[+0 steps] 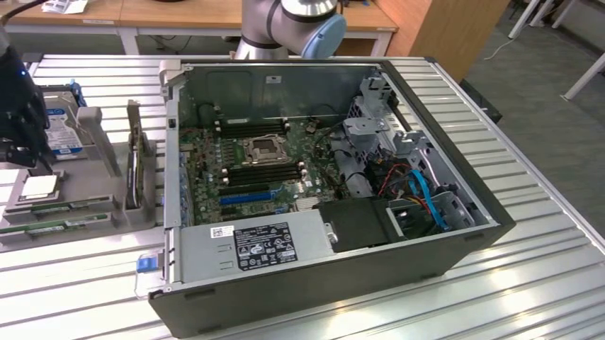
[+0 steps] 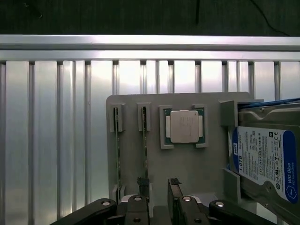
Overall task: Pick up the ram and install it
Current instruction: 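Pick up the ram and move it above insertion slot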
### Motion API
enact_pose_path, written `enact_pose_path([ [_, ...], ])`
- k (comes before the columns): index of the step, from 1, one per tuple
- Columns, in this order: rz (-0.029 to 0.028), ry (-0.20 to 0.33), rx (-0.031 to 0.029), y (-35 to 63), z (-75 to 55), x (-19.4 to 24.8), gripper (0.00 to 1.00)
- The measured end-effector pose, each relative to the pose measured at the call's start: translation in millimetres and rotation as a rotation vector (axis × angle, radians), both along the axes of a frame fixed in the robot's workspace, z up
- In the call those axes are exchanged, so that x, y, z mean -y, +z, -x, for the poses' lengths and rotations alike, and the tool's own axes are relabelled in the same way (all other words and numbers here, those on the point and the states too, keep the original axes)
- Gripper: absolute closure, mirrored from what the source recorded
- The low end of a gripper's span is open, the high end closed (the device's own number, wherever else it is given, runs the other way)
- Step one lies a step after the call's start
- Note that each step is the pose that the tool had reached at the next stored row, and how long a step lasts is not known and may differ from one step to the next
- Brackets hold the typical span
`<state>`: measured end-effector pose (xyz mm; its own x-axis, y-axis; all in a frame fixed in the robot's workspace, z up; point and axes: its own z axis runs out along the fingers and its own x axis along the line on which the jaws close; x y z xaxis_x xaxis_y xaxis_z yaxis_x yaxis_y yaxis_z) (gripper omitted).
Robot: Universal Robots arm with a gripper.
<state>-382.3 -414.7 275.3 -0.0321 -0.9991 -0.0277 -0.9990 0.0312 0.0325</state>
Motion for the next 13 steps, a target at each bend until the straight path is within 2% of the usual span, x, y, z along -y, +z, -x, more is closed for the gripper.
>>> enact_pose_path([
  [10, 0.0011, 0.000, 0.0000, -11.1, 0.0, 0.0, 0.71],
  [13, 0.0013, 0.000, -0.0001, -17.1, 0.0, 0.0, 0.71],
])
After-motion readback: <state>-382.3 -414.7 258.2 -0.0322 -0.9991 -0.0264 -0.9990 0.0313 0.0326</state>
